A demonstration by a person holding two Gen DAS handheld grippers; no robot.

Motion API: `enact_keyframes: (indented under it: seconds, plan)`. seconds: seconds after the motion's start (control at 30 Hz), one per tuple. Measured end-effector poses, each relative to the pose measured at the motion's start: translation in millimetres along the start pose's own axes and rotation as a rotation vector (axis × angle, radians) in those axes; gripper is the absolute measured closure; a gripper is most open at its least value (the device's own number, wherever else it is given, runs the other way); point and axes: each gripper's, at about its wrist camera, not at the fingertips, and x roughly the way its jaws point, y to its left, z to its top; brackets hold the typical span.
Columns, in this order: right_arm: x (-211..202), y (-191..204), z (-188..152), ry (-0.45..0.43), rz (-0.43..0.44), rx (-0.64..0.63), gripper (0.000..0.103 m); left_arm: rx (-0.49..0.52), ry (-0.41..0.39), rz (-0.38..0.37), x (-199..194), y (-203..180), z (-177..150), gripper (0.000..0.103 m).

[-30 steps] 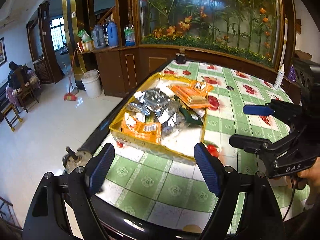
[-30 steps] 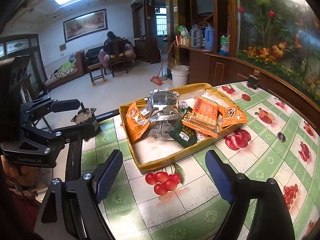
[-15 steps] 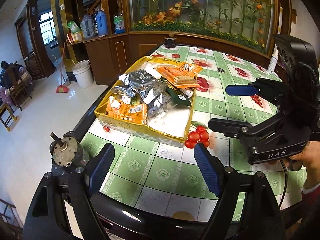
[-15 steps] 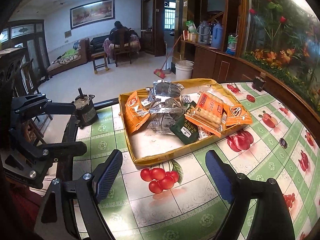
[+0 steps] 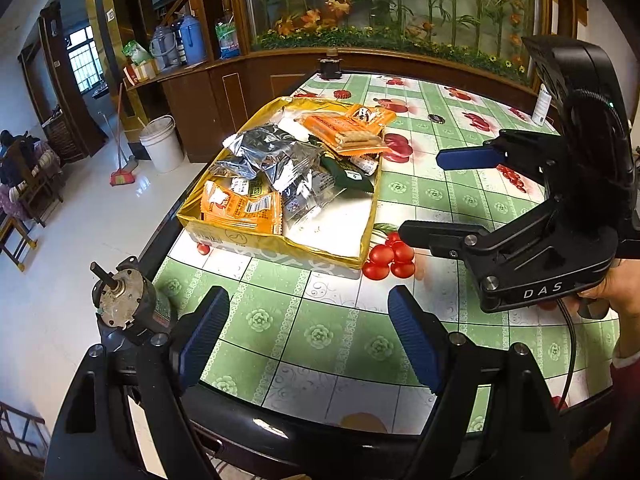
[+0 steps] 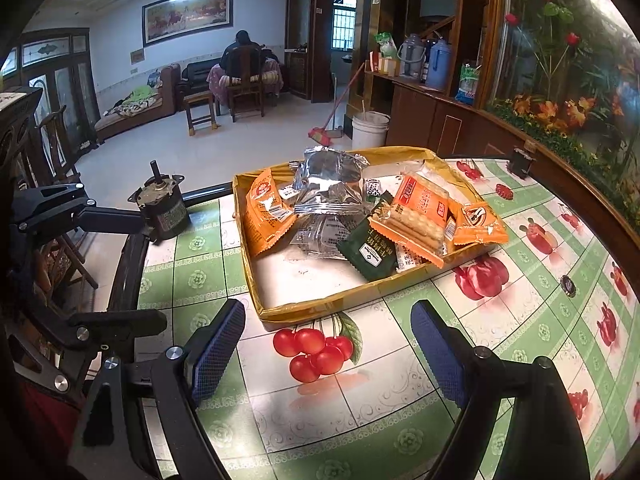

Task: Organize snacks

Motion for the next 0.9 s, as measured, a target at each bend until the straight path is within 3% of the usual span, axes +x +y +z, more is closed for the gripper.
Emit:
enact_keyframes:
  seconds: [0.9]
  plan:
    - [3,5,11,0.014,-0.008,-0.049,0.017,-0.002,0.000,0.031,0,6,3,0.021]
